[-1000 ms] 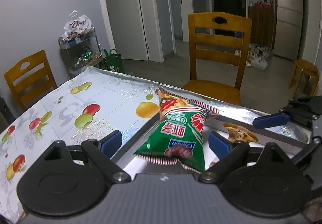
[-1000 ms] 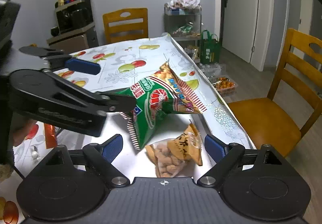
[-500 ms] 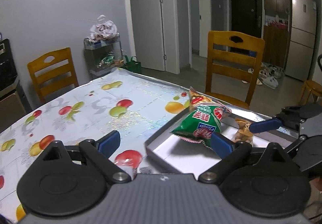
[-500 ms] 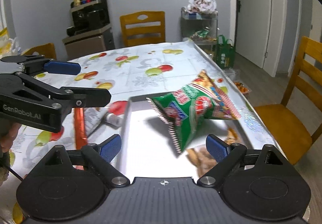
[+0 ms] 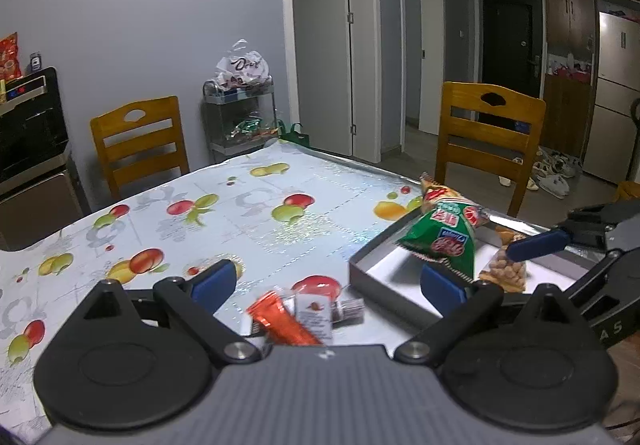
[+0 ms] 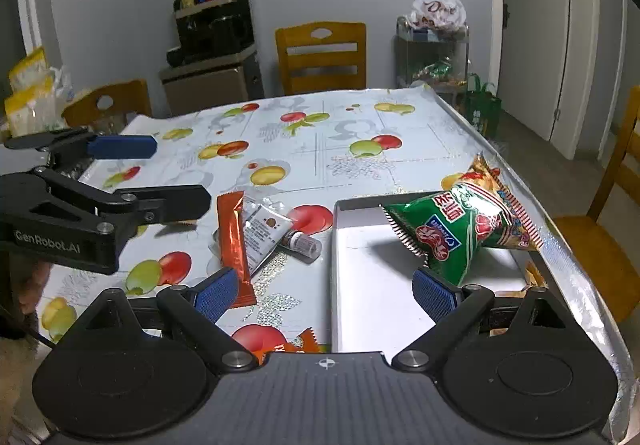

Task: Organize snacks
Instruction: 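Open both tools to drop the chip bag and peanut bag into the tray, then move both tools back over the remaining snacks on the tablecloth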

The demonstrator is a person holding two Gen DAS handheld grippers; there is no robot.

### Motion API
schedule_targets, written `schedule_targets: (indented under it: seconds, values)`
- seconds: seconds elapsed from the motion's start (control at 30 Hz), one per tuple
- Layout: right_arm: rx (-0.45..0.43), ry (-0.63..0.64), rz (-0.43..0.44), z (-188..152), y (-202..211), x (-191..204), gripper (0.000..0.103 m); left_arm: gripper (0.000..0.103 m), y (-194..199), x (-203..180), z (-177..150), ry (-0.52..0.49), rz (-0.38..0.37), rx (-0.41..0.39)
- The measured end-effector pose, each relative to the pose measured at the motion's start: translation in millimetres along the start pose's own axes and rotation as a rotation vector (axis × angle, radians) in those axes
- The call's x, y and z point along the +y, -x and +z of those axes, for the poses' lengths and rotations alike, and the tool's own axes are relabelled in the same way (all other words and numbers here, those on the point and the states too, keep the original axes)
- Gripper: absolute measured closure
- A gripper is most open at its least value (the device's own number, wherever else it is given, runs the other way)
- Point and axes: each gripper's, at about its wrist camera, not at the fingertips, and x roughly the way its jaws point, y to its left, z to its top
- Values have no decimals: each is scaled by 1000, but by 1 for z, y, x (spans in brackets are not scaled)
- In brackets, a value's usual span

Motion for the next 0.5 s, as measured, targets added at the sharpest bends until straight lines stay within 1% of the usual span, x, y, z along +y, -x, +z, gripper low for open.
schedule_targets:
  seconds: [0.23, 0.37, 0.5]
  values:
    - [21, 30, -16, -2, -2, 18, 8, 2, 0, 26, -14, 23, 27, 9]
    - [30, 43, -30, -1, -5, 25, 8, 2, -1, 43, -21, 18, 81, 8]
    - [20, 56, -33, 3, -5, 31, 8, 2, 4, 70, -19, 61, 130, -17]
